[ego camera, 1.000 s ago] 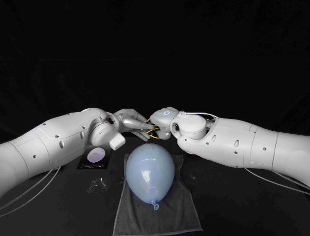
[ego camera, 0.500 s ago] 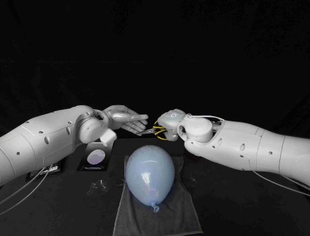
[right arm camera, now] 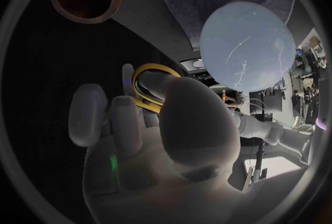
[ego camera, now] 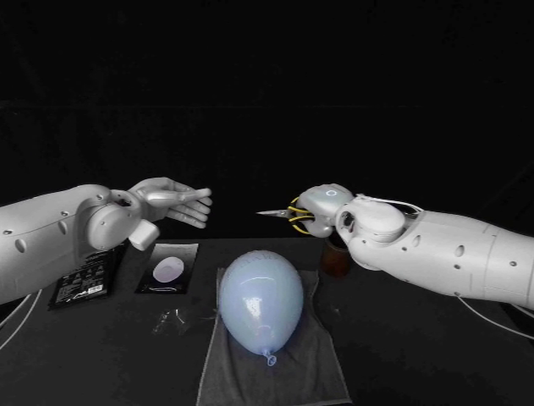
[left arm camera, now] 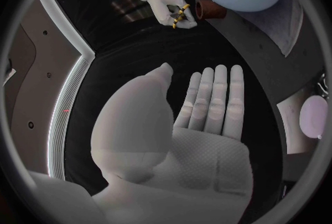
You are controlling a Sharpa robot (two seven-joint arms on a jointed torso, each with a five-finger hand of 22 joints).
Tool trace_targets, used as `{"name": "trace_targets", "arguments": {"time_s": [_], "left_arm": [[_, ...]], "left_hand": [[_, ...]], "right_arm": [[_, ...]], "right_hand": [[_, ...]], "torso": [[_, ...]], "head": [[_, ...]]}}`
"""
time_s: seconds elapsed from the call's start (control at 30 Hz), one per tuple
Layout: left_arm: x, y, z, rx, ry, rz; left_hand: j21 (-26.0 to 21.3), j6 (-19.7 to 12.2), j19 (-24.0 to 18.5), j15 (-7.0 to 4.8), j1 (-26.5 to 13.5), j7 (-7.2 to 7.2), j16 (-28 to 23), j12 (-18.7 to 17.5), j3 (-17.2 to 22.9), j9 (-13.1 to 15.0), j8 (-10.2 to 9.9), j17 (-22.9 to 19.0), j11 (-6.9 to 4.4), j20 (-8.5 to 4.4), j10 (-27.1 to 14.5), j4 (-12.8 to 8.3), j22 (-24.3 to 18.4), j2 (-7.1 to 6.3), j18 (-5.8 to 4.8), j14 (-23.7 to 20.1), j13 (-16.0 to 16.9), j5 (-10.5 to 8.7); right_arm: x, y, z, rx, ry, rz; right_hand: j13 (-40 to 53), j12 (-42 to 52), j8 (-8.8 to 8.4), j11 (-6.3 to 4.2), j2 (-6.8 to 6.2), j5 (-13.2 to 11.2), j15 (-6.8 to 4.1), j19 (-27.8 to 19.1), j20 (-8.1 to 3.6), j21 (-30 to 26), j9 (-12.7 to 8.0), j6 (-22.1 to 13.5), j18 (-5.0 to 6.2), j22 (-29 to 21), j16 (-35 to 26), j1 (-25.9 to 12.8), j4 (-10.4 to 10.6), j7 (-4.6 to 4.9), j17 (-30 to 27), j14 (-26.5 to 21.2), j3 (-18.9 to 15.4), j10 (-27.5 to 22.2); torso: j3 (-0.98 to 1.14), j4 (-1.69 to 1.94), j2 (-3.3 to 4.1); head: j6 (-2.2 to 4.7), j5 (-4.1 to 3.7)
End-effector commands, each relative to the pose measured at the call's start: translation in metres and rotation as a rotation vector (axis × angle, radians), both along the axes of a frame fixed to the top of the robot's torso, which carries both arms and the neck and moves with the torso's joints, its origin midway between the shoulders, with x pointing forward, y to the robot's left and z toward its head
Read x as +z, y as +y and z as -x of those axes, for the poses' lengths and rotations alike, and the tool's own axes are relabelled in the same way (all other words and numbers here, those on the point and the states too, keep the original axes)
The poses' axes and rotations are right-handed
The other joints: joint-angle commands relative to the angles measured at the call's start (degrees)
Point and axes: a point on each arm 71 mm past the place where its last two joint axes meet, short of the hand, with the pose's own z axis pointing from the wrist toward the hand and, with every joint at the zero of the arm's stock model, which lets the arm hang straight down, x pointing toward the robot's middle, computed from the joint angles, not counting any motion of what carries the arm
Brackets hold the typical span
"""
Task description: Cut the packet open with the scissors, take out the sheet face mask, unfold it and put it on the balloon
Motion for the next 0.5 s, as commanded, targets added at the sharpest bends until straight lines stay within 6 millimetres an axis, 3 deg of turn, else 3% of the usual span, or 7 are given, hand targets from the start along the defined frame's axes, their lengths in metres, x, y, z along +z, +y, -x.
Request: {"name": "trace_targets", "arguments": {"time_s": [0.03,0.13,0.23,0.33,0.43,0.5], "left_arm": [[0.012,0.024,0.003,0.091,-0.121,0.066],[0.015,0.046,0.011,0.135,-0.168,0.067],[0.014,0.062,0.019,0.169,-0.203,0.058],[0.008,0.073,0.028,0.175,-0.232,0.004],[0.002,0.083,0.035,0.186,-0.259,-0.088],[-0.003,0.091,0.038,0.196,-0.269,-0.161]], "left_hand": [[1.4,1.3,2.3,-0.96,2.8,-0.83,1.3,0.5,0.4,0.1,0.5,0.8,-0.91,-1.11,1.2,-0.6,0.6,0.73,1.06,2.0,0.1,-0.15],[2.3,2.3,3.8,-1.61,5.0,-1.34,2.4,0.5,0.9,-0.1,0.5,1.5,-1.39,-2.05,2.1,-0.9,0.9,1.12,0.99,3.5,0.0,-0.14],[3.6,2.7,5.4,-2.17,5.8,-1.41,3.9,0.0,1.2,-0.4,0.1,2.6,-1.57,-3.02,2.5,-0.3,1.4,1.32,0.97,5.6,-0.2,-0.14],[5.3,2.4,7.3,-2.66,5.4,-0.97,6.4,-0.7,0.1,-0.9,-0.8,4.4,-1.46,-4.09,2.2,0.2,2.2,0.18,0.9,8.3,-0.4,-0.16],[6.0,1.1,7.5,-2.44,4.4,-0.42,7.7,-1.2,-1.6,-1.4,-1.9,5.6,-1.03,-4.29,1.1,0.3,2.6,-1.02,0.77,8.4,-0.4,-0.17],[6.3,0.8,7.5,-2.36,3.7,-0.3,8.5,-1.0,-2.8,-1.5,-2.2,6.3,-0.93,-4.31,0.8,0.4,2.8,-1.33,0.72,8.2,-0.3,-0.15]], "right_arm": [[0.012,-0.012,0.006,0.003,0.026,-0.353],[0.014,-0.024,0.014,0.003,0.099,-0.505],[0.012,-0.035,0.021,-0.005,0.228,-0.686],[0.01,-0.043,0.029,-0.009,0.337,-0.827],[0.008,-0.052,0.037,-0.028,0.407,-0.941],[0.005,-0.056,0.043,-0.042,0.449,-1.0]], "right_hand": [[0.1,-0.3,0.31,-4.36,-0.41,0.0,-0.53,-0.5,-0.02,-0.1,0.1,0.4,-0.43,1.2,-0.2,0.3,0.0,-0.01,0.0,2.2,0.3,14.0],[0.1,-0.3,0.31,-4.36,-0.41,0.0,-0.53,-0.4,-0.02,0.0,0.1,0.4,-0.47,1.3,-0.2,0.3,-0.1,-0.02,0.1,2.2,0.3,14.0],[0.1,-0.3,0.28,-4.37,-0.38,0.0,-0.55,-0.3,-0.03,0.2,0.1,0.4,-0.52,1.5,-0.3,0.3,0.0,-0.01,0.0,2.2,0.4,14.0],[0.1,-0.5,0.2,-4.34,-0.29,0.0,-0.57,-0.2,-0.05,0.4,0.0,0.2,-0.57,1.7,-0.3,0.4,0.0,0.03,0.1,2.2,0.4,14.0],[0.1,-0.5,0.18,-4.33,-0.25,0.0,-0.57,-0.2,-0.06,0.3,0.0,0.2,-0.55,1.6,-0.3,0.4,0.0,0.06,0.0,2.2,0.4,14.0],[0.1,-0.5,0.17,-4.33,-0.23,0.0,-0.57,-0.2,-0.06,0.3,0.0,0.2,-0.55,1.6,-0.3,0.3,0.1,0.06,-0.1,2.2,0.4,14.1]], "torso": [[0.07,0.02,-0.05],[0.09,-0.08,-0.05],[0.03,0.0,-0.1],[-0.05,0.04,-0.12],[-0.14,0.06,-0.08],[-0.14,0.05,-0.14]], "head": [[-0.07,0.72],[-0.2,1.21],[-0.59,3.42],[-0.92,4.95],[-1.09,5.88],[-1.63,6.88]]}}
